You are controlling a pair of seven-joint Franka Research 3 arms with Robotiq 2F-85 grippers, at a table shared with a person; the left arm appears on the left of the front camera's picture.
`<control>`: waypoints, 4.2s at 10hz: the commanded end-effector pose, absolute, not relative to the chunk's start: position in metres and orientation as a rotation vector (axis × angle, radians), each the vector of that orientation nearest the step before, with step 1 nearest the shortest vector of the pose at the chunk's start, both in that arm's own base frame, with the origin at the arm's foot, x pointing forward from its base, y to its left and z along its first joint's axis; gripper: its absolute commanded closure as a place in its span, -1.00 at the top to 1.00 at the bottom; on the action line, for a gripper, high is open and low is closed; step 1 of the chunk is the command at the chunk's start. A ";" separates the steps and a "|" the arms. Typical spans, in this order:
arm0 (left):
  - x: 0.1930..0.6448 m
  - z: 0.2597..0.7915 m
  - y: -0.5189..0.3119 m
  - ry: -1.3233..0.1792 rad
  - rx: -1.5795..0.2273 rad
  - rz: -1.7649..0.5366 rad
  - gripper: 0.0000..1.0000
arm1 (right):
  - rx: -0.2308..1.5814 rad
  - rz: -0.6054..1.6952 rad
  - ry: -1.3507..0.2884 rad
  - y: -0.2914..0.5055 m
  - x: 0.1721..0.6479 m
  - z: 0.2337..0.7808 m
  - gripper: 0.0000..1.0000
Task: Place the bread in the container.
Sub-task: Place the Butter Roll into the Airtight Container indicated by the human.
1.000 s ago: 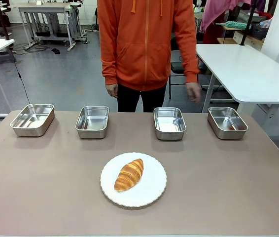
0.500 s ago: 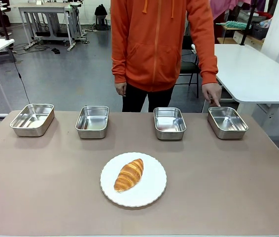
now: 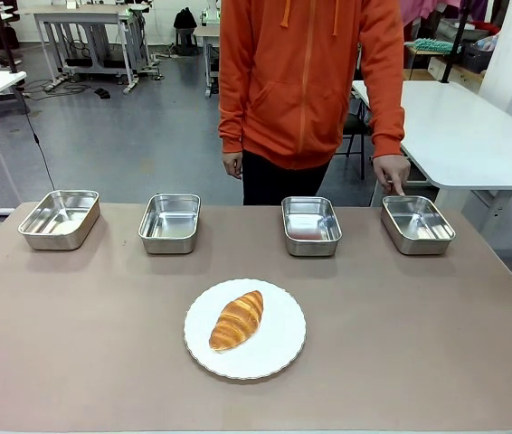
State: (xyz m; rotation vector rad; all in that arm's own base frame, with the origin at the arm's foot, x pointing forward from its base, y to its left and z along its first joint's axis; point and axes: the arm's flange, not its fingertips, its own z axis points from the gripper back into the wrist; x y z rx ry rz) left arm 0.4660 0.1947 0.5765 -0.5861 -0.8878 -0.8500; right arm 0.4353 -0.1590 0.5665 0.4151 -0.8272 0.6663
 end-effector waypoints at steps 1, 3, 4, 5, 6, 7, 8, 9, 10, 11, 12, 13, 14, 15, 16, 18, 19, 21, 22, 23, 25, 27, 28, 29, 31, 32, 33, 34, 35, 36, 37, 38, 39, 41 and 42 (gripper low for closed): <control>0.466 0.577 0.194 -0.893 -0.585 -0.862 1.00 | 0.428 0.673 -0.847 -0.159 0.436 0.569 1.00; 0.466 0.577 0.194 -0.893 -0.585 -0.862 1.00 | 0.428 0.673 -0.847 -0.159 0.436 0.569 1.00; 0.466 0.577 0.194 -0.893 -0.585 -0.862 1.00 | 0.415 0.666 -0.827 -0.159 0.435 0.567 1.00; 0.466 0.577 0.194 -0.893 -0.585 -0.862 1.00 | 0.449 0.598 -0.820 -0.133 0.442 0.584 1.00; 0.466 0.577 0.194 -0.893 -0.585 -0.862 1.00 | 0.418 0.537 -0.817 -0.093 0.450 0.603 1.00; 0.466 0.577 0.194 -0.893 -0.585 -0.862 1.00 | 0.375 0.468 -0.829 -0.050 0.454 0.616 1.00; 0.466 0.577 0.194 -0.893 -0.585 -0.862 1.00 | 0.392 0.436 -0.781 -0.008 0.457 0.622 1.00; 0.466 0.577 0.194 -0.893 -0.585 -0.862 1.00 | 0.384 0.365 -0.746 0.035 0.459 0.618 1.00; 0.466 0.577 0.194 -0.893 -0.585 -0.862 1.00 | 0.366 0.256 -0.678 0.087 0.458 0.600 1.00; 0.466 0.577 0.194 -0.893 -0.585 -0.862 1.00 | 0.352 0.200 -0.612 0.131 0.449 0.583 1.00; 0.466 0.577 0.194 -0.893 -0.585 -0.862 1.00 | 0.329 0.141 -0.547 0.172 0.437 0.565 1.00; 0.466 0.577 0.194 -0.893 -0.585 -0.862 1.00 | 0.306 0.133 -0.499 0.204 0.423 0.544 1.00; 0.466 0.577 0.194 -0.893 -0.585 -0.862 1.00 | 0.282 0.097 -0.425 0.232 0.410 0.516 1.00; 0.466 0.577 0.194 -0.893 -0.585 -0.862 1.00 | 0.271 0.081 -0.322 0.249 0.403 0.486 1.00; 0.466 0.577 0.194 -0.893 -0.585 -0.862 1.00 | 0.241 0.057 -0.276 0.262 0.400 0.462 1.00; 0.466 0.577 0.194 -0.893 -0.585 -0.862 1.00 | 0.249 0.088 -0.325 0.255 0.389 0.466 1.00; 0.466 0.577 0.194 -0.893 -0.585 -0.862 1.00 | 0.249 0.088 -0.325 0.255 0.389 0.466 1.00; 0.466 0.577 0.194 -0.893 -0.585 -0.862 1.00 | 0.249 0.088 -0.325 0.255 0.389 0.466 1.00; 0.466 0.577 0.194 -0.893 -0.585 -0.862 1.00 | 0.249 0.088 -0.325 0.255 0.389 0.466 1.00; 0.466 0.577 0.194 -0.893 -0.585 -0.862 1.00 | 0.253 0.058 -0.308 0.257 0.390 0.465 1.00; 0.466 0.577 0.194 -0.893 -0.585 -0.862 1.00 | 0.195 -0.076 -0.294 0.316 0.385 0.459 1.00; 0.466 0.577 0.194 -0.893 -0.585 -0.862 1.00 | 0.188 -0.184 -0.218 0.363 0.381 0.437 1.00; 0.466 0.577 0.194 -0.893 -0.585 -0.862 1.00 | 0.189 -0.261 -0.162 0.377 0.378 0.427 1.00; 0.466 0.577 0.194 -0.893 -0.585 -0.862 1.00 | 0.169 -0.322 -0.118 0.390 0.374 0.417 1.00; 0.466 0.577 0.194 -0.893 -0.585 -0.862 1.00 | 0.130 -0.396 -0.064 0.408 0.366 0.402 1.00; 0.466 0.577 0.194 -0.893 -0.585 -0.862 1.00 | 0.111 -0.428 -0.030 0.411 0.363 0.393 1.00; 0.466 0.577 0.194 -0.893 -0.585 -0.862 1.00 | 0.127 -0.438 -0.022 0.412 0.361 0.386 1.00; 0.466 0.577 0.194 -0.893 -0.585 -0.862 1.00 | 0.122 -0.464 0.000 0.415 0.357 0.376 1.00; 0.466 0.577 0.194 -0.893 -0.585 -0.862 1.00 | 0.109 -0.510 0.016 0.414 0.356 0.368 1.00; 0.466 0.577 0.194 -0.893 -0.585 -0.862 1.00 | 0.106 -0.530 0.019 0.413 0.353 0.361 1.00; 0.466 0.577 0.194 -0.893 -0.585 -0.862 1.00 | 0.103 -0.541 0.007 0.412 0.349 0.356 1.00; 0.466 0.577 0.194 -0.893 -0.585 -0.862 1.00 | 0.108 -0.545 0.000 0.409 0.348 0.351 1.00; 0.466 0.577 0.194 -0.893 -0.585 -0.862 1.00 | 0.109 -0.576 -0.014 0.408 0.347 0.345 1.00; 0.466 0.577 0.194 -0.893 -0.585 -0.862 1.00 | 0.092 -0.598 -0.003 0.406 0.346 0.332 1.00; 0.466 0.577 0.194 -0.893 -0.585 -0.862 1.00 | 0.086 -0.603 -0.011 0.406 0.346 0.327 1.00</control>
